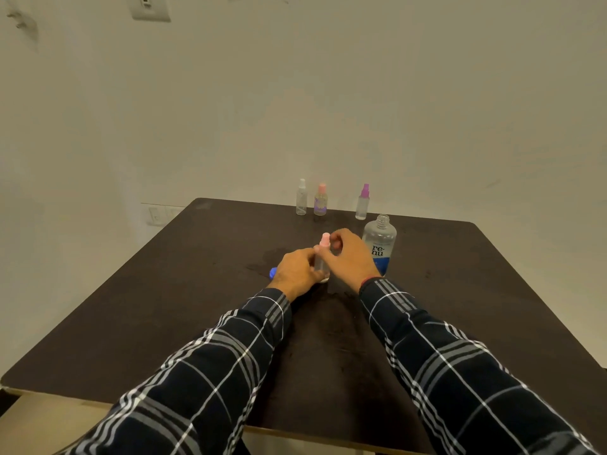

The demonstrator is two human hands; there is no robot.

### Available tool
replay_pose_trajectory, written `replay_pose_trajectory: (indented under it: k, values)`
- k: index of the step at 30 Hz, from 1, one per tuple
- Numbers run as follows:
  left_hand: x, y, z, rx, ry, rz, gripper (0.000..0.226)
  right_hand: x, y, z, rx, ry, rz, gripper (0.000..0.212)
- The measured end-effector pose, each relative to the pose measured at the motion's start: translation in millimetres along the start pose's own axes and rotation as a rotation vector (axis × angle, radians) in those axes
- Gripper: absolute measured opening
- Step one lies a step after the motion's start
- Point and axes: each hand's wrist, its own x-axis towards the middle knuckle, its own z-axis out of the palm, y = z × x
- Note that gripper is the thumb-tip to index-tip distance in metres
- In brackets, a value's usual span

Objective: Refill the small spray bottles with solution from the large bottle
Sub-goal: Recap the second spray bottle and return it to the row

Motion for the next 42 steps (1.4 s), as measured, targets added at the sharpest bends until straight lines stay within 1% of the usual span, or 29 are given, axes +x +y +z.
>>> replay_pose_trajectory:
  k: [3,6,8,10,12,15,20,24,29,31,33,34,35,36,37,39,41,42]
  values:
    - [0,0,-1,0.012,-0.006,-0.002,0.035,5,-3,2,0.015,-0.064,-0.006,0.035]
    - [1,1,0,0.011,-0.014,-0.009,0.039,3,-2,4,0.05,0.0,0.063,0.026]
    - [0,1,-1,0.012,-0.016,-0.009,0.036,-1,-2,5,0.095,0.046,0.108,0.036]
    - [0,1,-1,0.014,-0.011,-0.01,0.031,-4,0,6,0.129,0.064,0.113,0.044]
    - [1,1,0,0.025,-0.002,-0.011,0.027,-3,0,5,0.147,0.032,0.064,0.043]
    - [1,1,0,0.026,-0.003,-0.013,0.032,-1,-1,2,0.109,-0.062,0.028,0.034]
    - [1,-1,1,0.015,-0.003,-0.014,0.038,6,-4,0,0.032,-0.024,0.06,0.031]
    - [1,-1,2,0.025,-0.001,-0.003,0.041,5,-9,5,-0.024,0.049,0.091,0.03]
    - [3,-1,3,0.041,-0.001,-0.001,0.034,-12,-10,12,-0.045,0.145,0.085,0.033]
    - [3,-3,2,0.03,0.006,0.003,0.036,-29,-5,6,0.023,0.256,0.051,0.03]
    - [4,-5,3,0.028,0.004,0.005,0.042,-45,5,-3,-0.061,0.504,-0.036,0.025]
    - [4,-5,3,0.027,0.001,0.005,0.044,-51,11,-8,-0.121,0.632,-0.062,0.028]
    - [5,-6,3,0.023,0.001,0.004,0.046,-54,19,-13,-0.149,0.721,-0.054,0.037]
    - [5,-6,3,0.018,0.001,0.002,0.047,-54,26,-17,-0.139,0.75,-0.014,0.048]
    - [6,-6,4,0.015,-0.001,-0.001,0.049,-51,34,-22,-0.106,0.719,0.039,0.061]
    - [7,-6,5,0.022,-0.006,0.002,0.051,-43,47,-30,0.003,0.561,0.129,0.083]
    - [9,-7,6,0.015,-0.011,-0.001,0.051,-33,53,-37,0.166,0.411,0.152,0.094]
    - [10,-8,6,0.012,-0.012,0.002,0.05,-28,53,-39,0.251,0.356,0.158,0.094]
